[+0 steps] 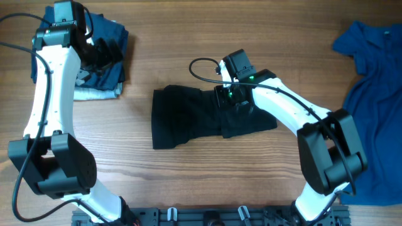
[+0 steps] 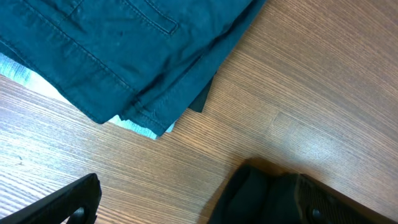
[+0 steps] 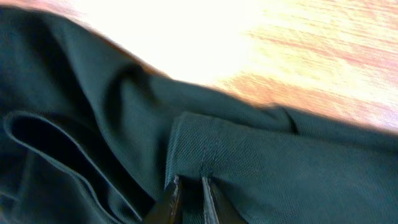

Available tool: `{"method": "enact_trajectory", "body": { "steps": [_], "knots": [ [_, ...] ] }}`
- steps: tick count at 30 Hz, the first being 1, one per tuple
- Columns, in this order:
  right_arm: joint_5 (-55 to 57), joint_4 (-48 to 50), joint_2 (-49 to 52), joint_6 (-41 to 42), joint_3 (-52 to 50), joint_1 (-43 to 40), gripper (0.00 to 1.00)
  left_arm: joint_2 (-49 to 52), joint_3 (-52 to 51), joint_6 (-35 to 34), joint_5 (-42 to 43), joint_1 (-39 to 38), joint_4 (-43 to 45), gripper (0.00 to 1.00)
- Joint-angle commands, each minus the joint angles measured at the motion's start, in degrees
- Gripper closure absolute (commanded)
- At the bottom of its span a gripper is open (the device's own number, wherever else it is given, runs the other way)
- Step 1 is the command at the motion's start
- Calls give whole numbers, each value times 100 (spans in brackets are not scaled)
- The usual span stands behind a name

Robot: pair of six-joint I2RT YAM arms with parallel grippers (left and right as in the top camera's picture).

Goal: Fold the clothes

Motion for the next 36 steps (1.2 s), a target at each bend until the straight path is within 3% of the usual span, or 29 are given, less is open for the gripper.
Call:
{"method": "enact_trajectory", "body": {
  "steps": [1, 7, 12, 19, 23, 29, 36],
  "knots": [
    [-337, 365, -37, -157, 96, -9, 84, -120, 63, 9, -37, 33, 11, 0],
    [-210, -275, -1019, -210, 155, -98, 78, -120, 63, 9, -37, 33, 13, 0],
    [-208, -1875, -1099, -109, 136, -92, 92, -120, 63, 9, -37, 33, 13, 0],
    [-243, -1410, -782, -131, -560, -92, 92, -120, 63, 9, -37, 33, 11, 0],
    [-966, -1202, -485, -129, -592, -76, 92, -120, 63, 9, -37, 33, 13, 0],
    [-981, -1091, -280, 15, -584, -76, 91, -120, 63, 9, -37, 33, 13, 0],
    [-256, -2258, -1335, -302, 179, -507, 80, -120, 63, 9, -37, 33, 11, 0]
  ]
}}
